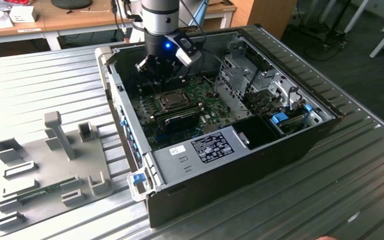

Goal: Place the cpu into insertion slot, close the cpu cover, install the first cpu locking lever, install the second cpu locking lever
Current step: 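Install the first cpu locking lever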

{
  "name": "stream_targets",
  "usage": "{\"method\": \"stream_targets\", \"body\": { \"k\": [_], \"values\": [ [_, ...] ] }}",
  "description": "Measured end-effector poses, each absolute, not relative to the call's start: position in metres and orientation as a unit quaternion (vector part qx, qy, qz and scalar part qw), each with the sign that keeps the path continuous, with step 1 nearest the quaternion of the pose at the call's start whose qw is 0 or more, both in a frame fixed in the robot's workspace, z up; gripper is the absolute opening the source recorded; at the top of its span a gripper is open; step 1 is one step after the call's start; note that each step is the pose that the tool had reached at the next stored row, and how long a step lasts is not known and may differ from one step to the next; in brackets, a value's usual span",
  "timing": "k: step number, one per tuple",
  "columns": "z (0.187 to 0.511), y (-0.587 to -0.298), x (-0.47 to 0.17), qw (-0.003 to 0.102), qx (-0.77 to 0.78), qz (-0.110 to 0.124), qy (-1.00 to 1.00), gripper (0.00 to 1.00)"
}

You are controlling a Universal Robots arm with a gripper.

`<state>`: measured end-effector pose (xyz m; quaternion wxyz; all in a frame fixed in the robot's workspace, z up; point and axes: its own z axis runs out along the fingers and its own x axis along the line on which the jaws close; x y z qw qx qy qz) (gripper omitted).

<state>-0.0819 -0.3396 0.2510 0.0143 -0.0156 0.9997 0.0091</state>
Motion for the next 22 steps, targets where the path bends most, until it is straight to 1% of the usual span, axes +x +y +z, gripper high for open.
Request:
{"method": "stream_targets", "body": {
  "k": [9,22],
  "values": [
    [0.251,-0.340,-0.084,0.014,-0.016,0.009,1.000,0.11],
    [0.251,-0.340,-0.111,0.020,-0.016,0.009,1.000,0.11]
  ]
}}
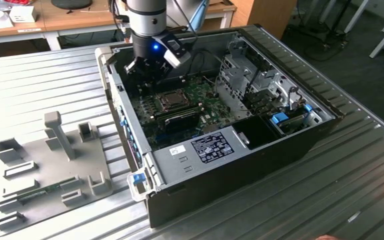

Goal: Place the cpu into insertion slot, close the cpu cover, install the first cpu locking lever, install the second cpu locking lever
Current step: 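Install the first cpu locking lever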

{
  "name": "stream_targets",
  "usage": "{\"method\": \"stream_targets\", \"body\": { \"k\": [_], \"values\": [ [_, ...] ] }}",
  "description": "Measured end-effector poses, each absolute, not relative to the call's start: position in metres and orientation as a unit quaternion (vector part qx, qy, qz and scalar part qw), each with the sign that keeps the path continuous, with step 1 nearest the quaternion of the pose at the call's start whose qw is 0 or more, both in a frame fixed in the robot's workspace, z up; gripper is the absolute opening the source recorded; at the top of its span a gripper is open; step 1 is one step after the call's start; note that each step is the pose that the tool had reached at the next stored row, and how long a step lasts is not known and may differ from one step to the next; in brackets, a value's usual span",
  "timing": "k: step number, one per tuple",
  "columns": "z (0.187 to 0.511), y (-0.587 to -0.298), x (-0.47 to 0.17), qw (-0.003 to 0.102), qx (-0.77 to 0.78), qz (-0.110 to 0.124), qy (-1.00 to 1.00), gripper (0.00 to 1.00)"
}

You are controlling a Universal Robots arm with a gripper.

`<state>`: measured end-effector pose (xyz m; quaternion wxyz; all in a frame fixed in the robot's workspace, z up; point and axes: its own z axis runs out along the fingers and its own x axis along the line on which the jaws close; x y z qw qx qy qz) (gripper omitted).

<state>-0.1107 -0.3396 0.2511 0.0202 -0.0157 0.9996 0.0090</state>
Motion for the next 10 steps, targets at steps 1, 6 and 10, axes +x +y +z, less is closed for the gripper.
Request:
{"method": "stream_targets", "body": {
  "k": [1,6,10],
  "values": [
    [0.2511,-0.3396,-0.1124,0.020,-0.016,0.009,1.000,0.11],
    [0.2511,-0.3396,-0.1154,0.021,-0.016,0.009,1.000,0.11],
    [0.2511,-0.3397,-0.1157,0.022,-0.016,0.013,1.000,0.11]
  ]
}}
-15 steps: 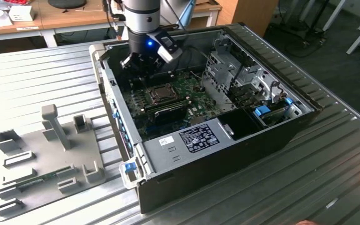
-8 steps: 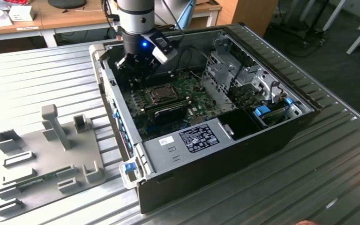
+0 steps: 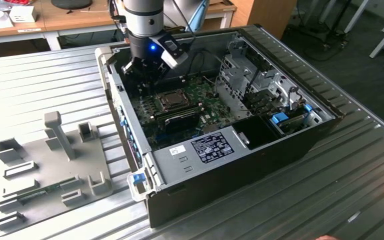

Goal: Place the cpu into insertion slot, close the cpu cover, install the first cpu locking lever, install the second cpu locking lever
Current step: 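Install the first cpu locking lever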

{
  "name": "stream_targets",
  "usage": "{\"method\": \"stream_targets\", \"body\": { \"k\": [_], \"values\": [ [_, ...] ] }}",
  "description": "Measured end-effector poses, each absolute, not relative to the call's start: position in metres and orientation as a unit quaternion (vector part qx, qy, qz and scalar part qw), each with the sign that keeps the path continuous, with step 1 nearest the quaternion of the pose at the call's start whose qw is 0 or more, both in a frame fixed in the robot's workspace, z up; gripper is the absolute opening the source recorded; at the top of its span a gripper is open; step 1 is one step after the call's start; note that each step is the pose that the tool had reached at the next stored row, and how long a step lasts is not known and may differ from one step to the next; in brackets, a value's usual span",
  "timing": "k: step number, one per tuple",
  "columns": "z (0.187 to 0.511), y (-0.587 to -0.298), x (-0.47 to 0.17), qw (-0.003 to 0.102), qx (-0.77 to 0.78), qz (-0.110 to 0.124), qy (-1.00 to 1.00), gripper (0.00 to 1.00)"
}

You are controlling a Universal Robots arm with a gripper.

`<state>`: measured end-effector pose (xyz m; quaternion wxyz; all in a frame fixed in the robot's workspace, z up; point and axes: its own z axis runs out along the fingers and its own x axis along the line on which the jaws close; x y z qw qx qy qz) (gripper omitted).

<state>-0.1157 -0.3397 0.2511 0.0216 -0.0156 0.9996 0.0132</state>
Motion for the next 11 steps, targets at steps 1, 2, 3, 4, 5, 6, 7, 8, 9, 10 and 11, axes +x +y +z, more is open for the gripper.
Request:
{"method": "stream_targets", "body": {
  "k": [1,2,3,4,5,6,7,8,9,10,11],
  "values": [
    [0.2511,-0.3396,-0.1157,0.022,-0.016,0.015,1.000,0.11],
    [0.2511,-0.3396,-0.1157,0.022,-0.016,0.016,1.000,0.11],
    [0.2511,-0.3396,-0.1157,0.022,-0.016,0.016,1.000,0.11],
    [0.2511,-0.3396,-0.1156,0.022,-0.016,0.016,1.000,0.11],
    [0.2511,-0.3396,-0.1157,0.022,-0.016,0.016,1.000,0.11],
    [0.2511,-0.3396,-0.1157,0.022,-0.016,0.016,1.000,0.11],
    [0.2511,-0.3396,-0.1157,0.022,-0.016,0.016,1.000,0.11],
    [0.2511,-0.3396,-0.1157,0.022,-0.016,0.016,1.000,0.11],
    [0.2511,-0.3396,-0.1157,0.022,-0.016,0.016,1.000,0.11],
    [0.2511,-0.3396,-0.1157,0.022,-0.016,0.016,1.000,0.11],
    [0.2510,-0.3396,-0.1156,0.019,-0.016,0.016,1.000,0.11]
  ]
}}
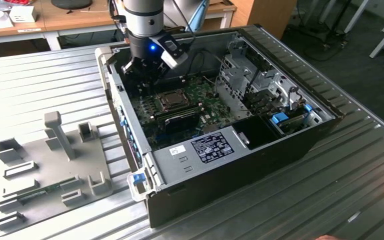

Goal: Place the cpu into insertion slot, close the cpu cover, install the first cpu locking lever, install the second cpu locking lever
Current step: 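Install the first cpu locking lever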

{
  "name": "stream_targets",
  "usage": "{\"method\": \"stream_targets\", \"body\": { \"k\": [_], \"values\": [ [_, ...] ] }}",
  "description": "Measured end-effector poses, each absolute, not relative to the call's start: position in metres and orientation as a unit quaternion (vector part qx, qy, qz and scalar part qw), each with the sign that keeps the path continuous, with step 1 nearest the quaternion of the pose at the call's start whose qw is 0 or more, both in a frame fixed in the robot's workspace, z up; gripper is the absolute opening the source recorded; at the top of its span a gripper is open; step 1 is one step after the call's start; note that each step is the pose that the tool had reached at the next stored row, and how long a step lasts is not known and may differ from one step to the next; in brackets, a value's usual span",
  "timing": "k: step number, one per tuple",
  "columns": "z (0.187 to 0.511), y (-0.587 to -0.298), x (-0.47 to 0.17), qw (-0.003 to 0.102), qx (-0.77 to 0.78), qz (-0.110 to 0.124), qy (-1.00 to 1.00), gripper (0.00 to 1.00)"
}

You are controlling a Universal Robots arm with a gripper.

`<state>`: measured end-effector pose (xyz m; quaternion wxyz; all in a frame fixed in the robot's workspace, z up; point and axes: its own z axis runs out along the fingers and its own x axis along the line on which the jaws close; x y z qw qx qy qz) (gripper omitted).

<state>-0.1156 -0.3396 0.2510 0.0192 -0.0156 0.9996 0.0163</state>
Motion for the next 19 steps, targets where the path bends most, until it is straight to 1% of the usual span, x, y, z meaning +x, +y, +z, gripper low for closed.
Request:
{"method": "stream_targets", "body": {
  "k": [1,3,19],
  "values": [
    [0.2510,-0.3396,-0.1156,0.016,-0.016,0.016,1.000,0.11],
    [0.2510,-0.3396,-0.1157,0.014,-0.015,0.016,1.000,0.11],
    [0.2524,-0.3388,-0.1157,0.013,-0.015,0.016,1.000,0.11]
  ]
}}
